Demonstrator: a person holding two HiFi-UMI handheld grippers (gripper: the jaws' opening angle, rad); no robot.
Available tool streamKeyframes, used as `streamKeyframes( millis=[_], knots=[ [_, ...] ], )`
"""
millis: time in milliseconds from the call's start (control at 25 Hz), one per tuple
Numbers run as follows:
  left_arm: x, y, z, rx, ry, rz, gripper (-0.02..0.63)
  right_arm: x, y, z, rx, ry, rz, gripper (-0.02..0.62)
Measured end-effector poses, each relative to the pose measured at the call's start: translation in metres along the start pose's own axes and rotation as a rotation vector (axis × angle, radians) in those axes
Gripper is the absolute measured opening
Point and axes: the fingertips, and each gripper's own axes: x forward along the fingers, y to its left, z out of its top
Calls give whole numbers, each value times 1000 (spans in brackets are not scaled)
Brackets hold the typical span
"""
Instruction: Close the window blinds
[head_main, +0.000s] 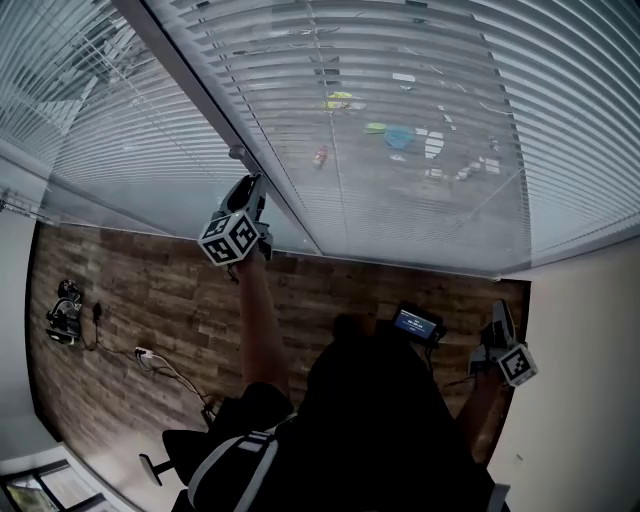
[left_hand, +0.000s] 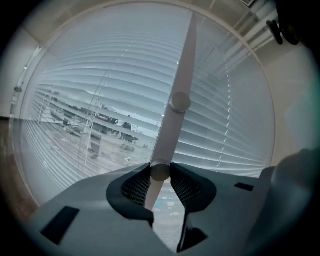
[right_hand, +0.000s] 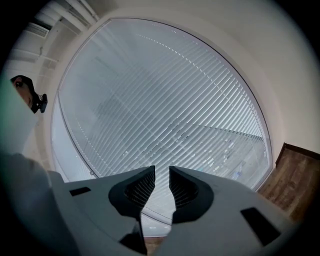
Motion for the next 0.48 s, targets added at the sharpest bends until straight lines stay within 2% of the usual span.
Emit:
streamKeyframes(
  millis=[200,280,320,400,480],
  knots=[
    [-7,2,5,-201,-105,-100,138,4,7,2,7,-4,18,94],
    [-15,5,7,-232,-139,-96,138,8,10,6,9,2,25,94],
    [-16,6,10,-224,-143,-88,138,10,13,9,6,8,20,94],
    [-14,5,16,-155,-117,-69,138,8,17,16,-2,17,-7,94],
    [-7,-2,15,-19,-49,-36,147,3,17,18,-2,14,-25,94]
  ],
)
